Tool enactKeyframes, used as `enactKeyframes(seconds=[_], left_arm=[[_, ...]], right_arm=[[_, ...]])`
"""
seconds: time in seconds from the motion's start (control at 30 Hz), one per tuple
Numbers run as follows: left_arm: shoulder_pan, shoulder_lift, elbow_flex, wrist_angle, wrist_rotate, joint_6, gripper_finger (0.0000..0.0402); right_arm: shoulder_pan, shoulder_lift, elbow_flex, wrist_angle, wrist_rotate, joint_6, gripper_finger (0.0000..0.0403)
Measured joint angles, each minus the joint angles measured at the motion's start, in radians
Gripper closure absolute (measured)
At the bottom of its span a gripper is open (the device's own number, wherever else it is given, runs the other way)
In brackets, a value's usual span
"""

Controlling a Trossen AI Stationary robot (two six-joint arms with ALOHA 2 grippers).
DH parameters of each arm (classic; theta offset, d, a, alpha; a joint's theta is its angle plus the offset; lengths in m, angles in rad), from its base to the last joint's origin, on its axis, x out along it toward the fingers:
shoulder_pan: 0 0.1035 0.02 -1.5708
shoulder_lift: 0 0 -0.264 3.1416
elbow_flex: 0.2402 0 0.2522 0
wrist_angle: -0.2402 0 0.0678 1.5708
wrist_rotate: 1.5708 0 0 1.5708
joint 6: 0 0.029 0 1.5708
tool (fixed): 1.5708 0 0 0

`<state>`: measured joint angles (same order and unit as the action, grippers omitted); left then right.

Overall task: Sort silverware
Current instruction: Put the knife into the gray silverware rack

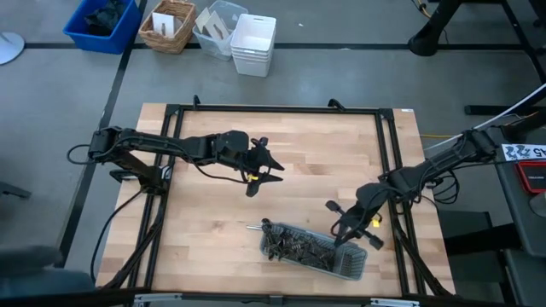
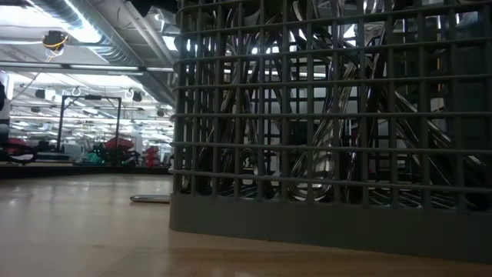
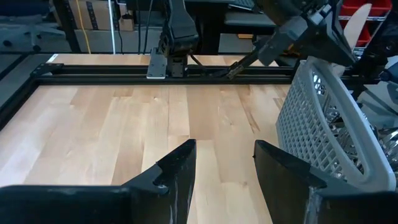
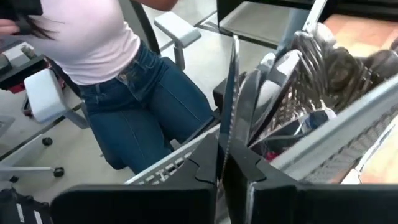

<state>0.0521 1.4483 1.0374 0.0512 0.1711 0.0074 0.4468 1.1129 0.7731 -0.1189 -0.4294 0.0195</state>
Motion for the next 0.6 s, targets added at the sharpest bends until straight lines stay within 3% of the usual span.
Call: enactKeyframes(seconds=[0.6], left_arm=[[0.0, 0.0, 0.0, -0.148, 0.0, -0.022, 0.0247]], right_arm=[[-0.001, 0.005, 0.0, -0.01, 0.027, 0.092, 0.0383]])
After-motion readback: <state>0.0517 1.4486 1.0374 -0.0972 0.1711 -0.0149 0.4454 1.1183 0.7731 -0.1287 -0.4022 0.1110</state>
